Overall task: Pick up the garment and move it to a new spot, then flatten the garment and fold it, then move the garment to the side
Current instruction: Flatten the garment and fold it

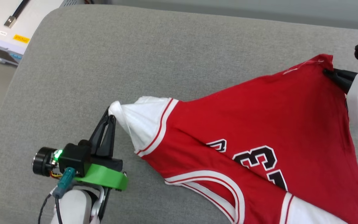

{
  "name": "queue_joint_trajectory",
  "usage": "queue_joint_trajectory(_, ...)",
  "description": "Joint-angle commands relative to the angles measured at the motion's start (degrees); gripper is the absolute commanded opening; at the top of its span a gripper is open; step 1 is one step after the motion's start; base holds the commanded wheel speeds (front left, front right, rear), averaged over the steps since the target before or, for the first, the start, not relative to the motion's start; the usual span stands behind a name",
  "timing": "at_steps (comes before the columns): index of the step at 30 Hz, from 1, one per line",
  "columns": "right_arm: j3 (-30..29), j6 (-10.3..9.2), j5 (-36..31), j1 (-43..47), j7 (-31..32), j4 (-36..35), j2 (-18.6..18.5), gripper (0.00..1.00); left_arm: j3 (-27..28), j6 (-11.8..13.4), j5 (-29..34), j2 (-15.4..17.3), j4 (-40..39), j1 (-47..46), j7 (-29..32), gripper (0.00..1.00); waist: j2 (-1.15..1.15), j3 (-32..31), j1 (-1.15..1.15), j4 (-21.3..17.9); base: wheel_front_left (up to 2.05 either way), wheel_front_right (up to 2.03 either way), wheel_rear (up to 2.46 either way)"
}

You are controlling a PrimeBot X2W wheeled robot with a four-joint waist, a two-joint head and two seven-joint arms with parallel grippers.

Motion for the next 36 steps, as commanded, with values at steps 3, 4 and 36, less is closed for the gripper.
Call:
queue_joint_trajectory(3, -2.9, -0.01, 0.0, 1.2, -2.9, -1.6, -0.1, 0.0, 0.3, -0.5, 0.0, 1.7, -1.1, -4.3, -0.3, 0.0, 0.0, -3.3, 0.0, -3.5, 0.0, 0.0, 0.0)
queue_joint_trajectory(4, -3.7, -0.01, -0.2, 1.3, -3.4, -2.0, 0.0, 0.0, 0.3, -0.6, 0.1, 2.2, -1.1, -5.5, -0.3, 0.0, 0.0, -3.5, 0.0, -3.8, 0.0, 0.0, 0.0)
queue_joint_trajectory(36, -24.5, -0.01, -19.1, -47.4, -4.8, 7.3, 14.6, 0.0, -15.7, -1.6, -9.5, 19.4, 17.5, -90.5, 7.4, 0.0, 0.0, 21.9, 0.0, -8.8, 0.0, 0.0, 0.0)
